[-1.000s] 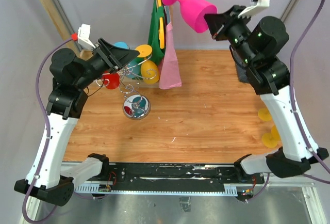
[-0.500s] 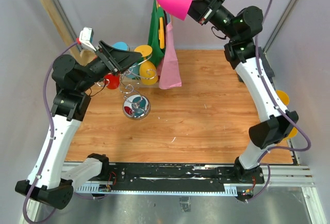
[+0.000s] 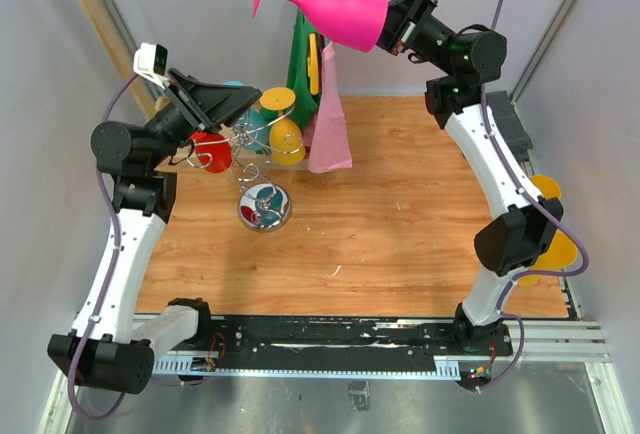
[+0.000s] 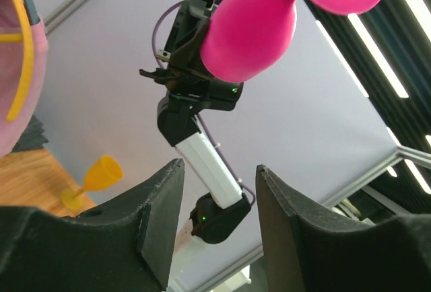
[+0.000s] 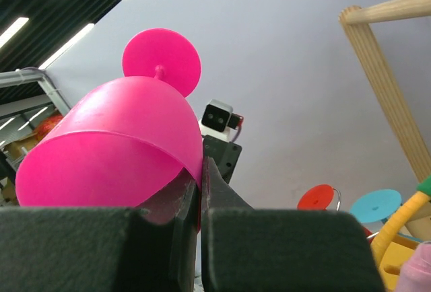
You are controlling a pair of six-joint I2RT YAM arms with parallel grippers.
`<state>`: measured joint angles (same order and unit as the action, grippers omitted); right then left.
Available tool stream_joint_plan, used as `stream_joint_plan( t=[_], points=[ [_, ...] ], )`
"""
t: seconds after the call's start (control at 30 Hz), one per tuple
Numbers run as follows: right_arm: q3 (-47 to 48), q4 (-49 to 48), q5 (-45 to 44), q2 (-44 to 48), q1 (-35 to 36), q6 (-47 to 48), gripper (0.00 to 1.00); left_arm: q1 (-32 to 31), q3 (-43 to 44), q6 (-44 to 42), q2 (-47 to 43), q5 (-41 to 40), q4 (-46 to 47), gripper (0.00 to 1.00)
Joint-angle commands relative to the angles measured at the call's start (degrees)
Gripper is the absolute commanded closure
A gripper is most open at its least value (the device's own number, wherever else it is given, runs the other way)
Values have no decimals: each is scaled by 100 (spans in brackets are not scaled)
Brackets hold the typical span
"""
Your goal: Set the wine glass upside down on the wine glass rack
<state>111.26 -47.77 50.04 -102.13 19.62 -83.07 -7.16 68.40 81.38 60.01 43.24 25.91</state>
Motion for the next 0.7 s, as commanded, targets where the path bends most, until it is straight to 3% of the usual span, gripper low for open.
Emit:
stream_joint_plan(
  t=[0.0,0.13,0.27,0.53,0.67],
  points=[
    [101,-1178,241,-134,-107,-873,99,340,-421,1365,217,268,2092,49],
    [-53,-1861,229,-237,-87,-1468,99,505,-668,2557,554,100,3889,48],
    [-309,-1935,329,-136,13,-1403,99,531,-749,3660,920,-242,5314,47],
    [-257,-2086,535,-418,615,-1389,99,531,-774,4720,1202,-812,6630,46],
    [-207,-2110,568,-555,861,-1366,99,531,-765,4850,1161,-912,6666,45]
  ],
)
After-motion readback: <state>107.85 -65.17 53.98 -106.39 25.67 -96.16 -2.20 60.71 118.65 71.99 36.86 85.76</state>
